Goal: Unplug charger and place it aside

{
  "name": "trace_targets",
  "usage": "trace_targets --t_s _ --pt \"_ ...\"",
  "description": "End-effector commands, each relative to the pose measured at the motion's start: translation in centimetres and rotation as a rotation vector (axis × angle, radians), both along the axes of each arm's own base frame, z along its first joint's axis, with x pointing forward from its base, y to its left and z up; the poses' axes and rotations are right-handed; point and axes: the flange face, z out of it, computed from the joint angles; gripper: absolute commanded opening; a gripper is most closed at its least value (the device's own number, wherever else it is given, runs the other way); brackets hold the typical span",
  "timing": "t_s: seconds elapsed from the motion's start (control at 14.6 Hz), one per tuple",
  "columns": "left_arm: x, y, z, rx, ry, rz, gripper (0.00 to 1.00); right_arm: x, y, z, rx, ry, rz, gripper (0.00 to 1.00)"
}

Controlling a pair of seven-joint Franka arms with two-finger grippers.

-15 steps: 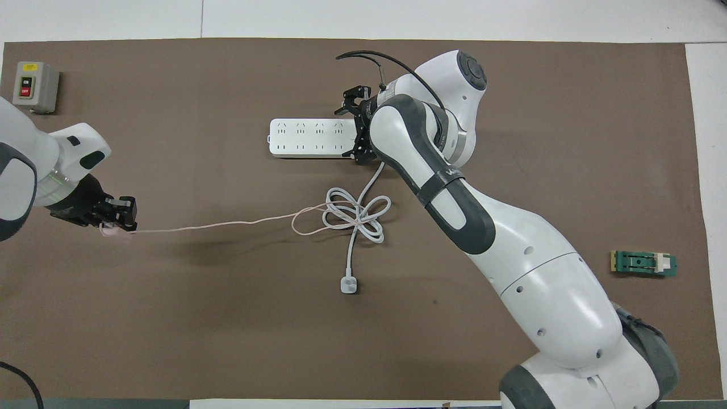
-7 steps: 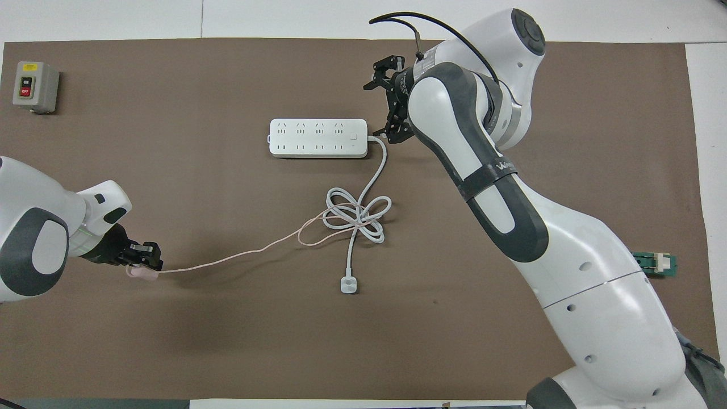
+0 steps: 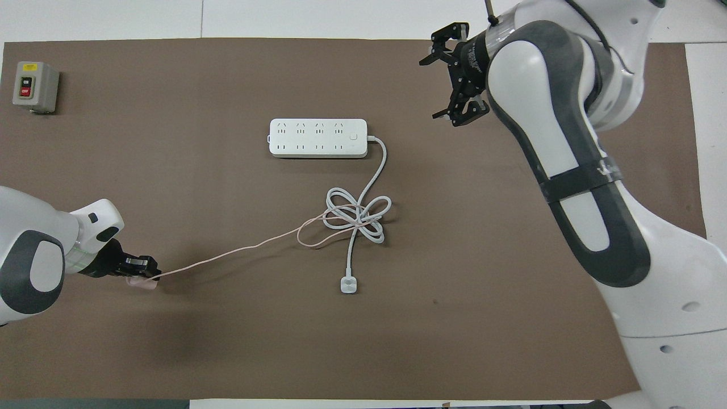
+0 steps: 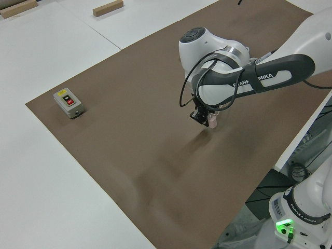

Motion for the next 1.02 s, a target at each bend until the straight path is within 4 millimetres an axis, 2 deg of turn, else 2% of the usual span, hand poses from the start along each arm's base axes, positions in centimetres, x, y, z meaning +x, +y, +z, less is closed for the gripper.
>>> trace_targets --t_s 0.0,0.07,0.14,0.27,0.41,0.48,0.61,0.75,0.89,0.96 --pt "-1.4 2.3 -0.5 -0.016 -0.05 0.015 0.66 -1.6 -4.6 2.9 -0.017 -0.045 0.127 1.0" --pt "-1.3 2.7 -0.5 -0.015 -0.057 0.021 0.95 -2.0 -6.0 3.7 -0.037 -0.065 0.177 1.0" --pt "-1.0 3.7 -0.3 -0.018 -0.063 0.024 1.0 -2.5 -7.2 4.6 -0.07 -0.086 0.245 1.0" --pt "-0.4 6.3 0.4 -0.032 -0.087 0.014 1.0 -3.5 -8.2 5.9 -0.135 -0.132 0.4 1.0" --pt "0.5 10.0 1.3 -0.048 -0.11 -0.002 1.0 -4.6 -10.0 7.1 -0.187 -0.174 0.587 1.0" --pt "1.4 11.3 2.5 -0.051 -0.123 -0.012 1.0 -4.9 -11.0 7.6 -0.21 -0.197 0.664 1.0" --pt "3.8 13.0 6.1 -0.067 -0.101 -0.024 1.0 -5.7 -12.8 8.8 -0.277 -0.241 0.862 1.0" --pt "6.4 13.4 10.3 -0.062 -0.088 -0.029 1.0 -6.7 -14.5 10.4 -0.329 -0.275 1.027 1.0" --pt "8.8 12.4 13.8 -0.039 -0.095 0.005 1.0 -7.9 -16.2 12.2 -0.368 -0.29 1.144 1.0" --pt "9.9 11.2 16.1 -0.013 -0.108 0.051 1.0 -8.6 -17.4 13.3 -0.391 -0.297 1.206 1.0"
